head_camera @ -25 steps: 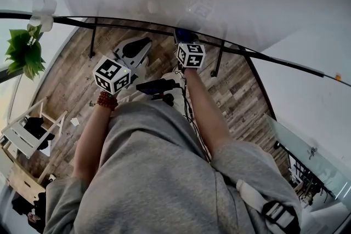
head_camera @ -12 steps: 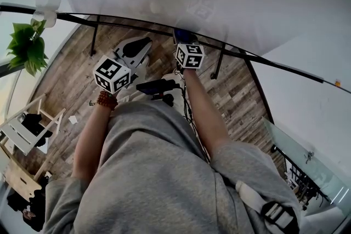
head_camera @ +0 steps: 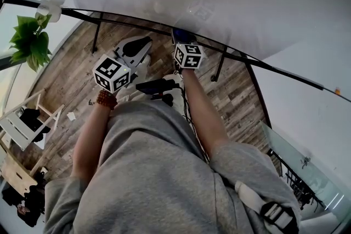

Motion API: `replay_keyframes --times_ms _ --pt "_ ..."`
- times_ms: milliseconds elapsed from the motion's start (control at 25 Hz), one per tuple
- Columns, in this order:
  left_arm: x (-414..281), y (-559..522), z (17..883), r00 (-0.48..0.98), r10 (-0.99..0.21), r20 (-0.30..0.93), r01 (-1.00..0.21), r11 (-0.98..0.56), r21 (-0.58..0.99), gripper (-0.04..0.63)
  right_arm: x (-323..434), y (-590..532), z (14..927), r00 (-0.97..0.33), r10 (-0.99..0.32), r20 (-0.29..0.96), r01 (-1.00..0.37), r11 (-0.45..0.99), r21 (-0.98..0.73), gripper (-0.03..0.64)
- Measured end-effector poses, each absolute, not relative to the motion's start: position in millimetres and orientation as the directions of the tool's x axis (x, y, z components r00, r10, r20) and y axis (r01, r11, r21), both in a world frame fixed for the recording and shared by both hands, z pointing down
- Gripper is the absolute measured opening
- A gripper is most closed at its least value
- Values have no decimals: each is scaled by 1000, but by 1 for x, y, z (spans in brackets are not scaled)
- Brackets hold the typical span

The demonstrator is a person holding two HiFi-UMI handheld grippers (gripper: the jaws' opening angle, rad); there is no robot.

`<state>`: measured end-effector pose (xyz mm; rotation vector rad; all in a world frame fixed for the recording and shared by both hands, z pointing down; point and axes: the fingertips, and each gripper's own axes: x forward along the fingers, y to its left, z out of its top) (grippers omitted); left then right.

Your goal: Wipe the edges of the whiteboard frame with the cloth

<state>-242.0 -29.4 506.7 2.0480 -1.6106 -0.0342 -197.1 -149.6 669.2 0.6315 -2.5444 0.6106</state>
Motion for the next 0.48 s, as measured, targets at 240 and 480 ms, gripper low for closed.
replay_keyframes --times_ms 240,480 --pt "-253 -23 509 267 -916 299 -900 -126 417 41 -212 -143 670 -805 -301 511 -499 809 -310 114" --pt "-260 -19 509 249 -921 299 -902 -108 417 41 -223 -137 670 -813 -279 511 -478 821 -313 114"
